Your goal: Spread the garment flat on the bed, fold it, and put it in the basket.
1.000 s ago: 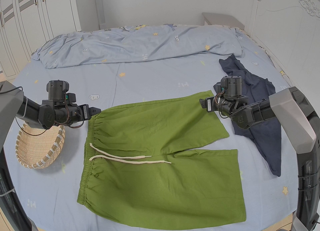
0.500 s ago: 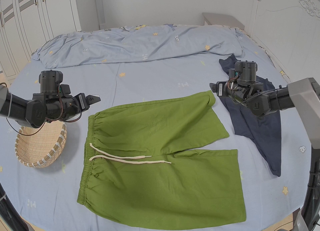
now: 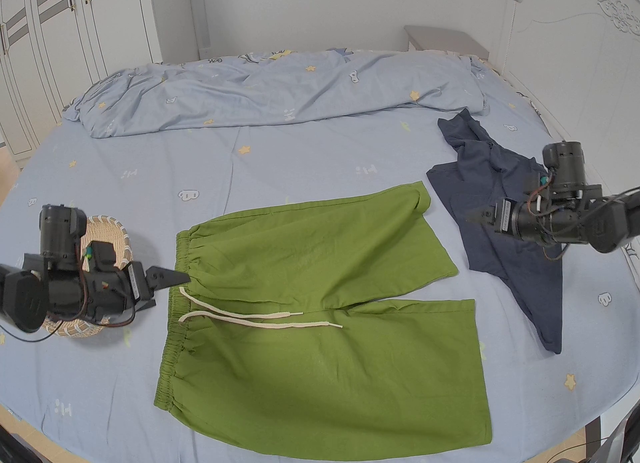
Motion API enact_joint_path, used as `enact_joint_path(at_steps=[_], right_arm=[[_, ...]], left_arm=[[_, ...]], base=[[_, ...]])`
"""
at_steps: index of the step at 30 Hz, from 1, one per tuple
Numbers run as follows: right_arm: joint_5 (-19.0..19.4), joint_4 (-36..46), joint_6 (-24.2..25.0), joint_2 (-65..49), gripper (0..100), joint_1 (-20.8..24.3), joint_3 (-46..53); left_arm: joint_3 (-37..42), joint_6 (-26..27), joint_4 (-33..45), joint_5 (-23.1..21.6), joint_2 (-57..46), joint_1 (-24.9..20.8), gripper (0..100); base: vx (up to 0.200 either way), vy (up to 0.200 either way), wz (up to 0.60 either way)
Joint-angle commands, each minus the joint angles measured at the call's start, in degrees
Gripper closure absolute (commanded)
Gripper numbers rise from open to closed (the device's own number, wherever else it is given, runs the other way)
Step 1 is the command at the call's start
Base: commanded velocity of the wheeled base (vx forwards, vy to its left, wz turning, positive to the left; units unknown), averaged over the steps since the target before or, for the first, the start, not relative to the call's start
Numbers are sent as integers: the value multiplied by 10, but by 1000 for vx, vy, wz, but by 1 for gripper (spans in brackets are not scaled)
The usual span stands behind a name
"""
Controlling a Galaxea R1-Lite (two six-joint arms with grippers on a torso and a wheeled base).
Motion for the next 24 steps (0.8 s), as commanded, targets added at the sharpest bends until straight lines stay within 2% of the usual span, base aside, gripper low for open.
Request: enact_joint_path(at_steps=[1,3,7,12,14,16,23,24], right_arm=[[96,53,56,-139,0,-19,117],[136,55,74,-160,0,-19,154],[147,55,77,-175,0,-15,175],[147,60,76,-192,0,-10,179],[147,59,76,-193,0,-10,182],[147,59,76,-193,0,-11,184],[147,59,76,-192,0,-8,186],[147,59,76,-192,0,2,188]], left_arm=[[110,-5,1,-80,-93,51,0],[149,-1,0,-140,-99,75,0],[193,31,1,-194,-92,100,0],[239,119,1,-198,-51,106,0],[252,170,0,-194,-11,107,0],[252,186,-2,-193,11,110,0],[248,186,-3,-193,41,111,0],[242,189,-9,-193,86,107,0]], base=[[0,0,0],[0,0,0],[0,0,0],[0,0,0],[0,0,0],[0,0,0],[0,0,0],[0,0,0]])
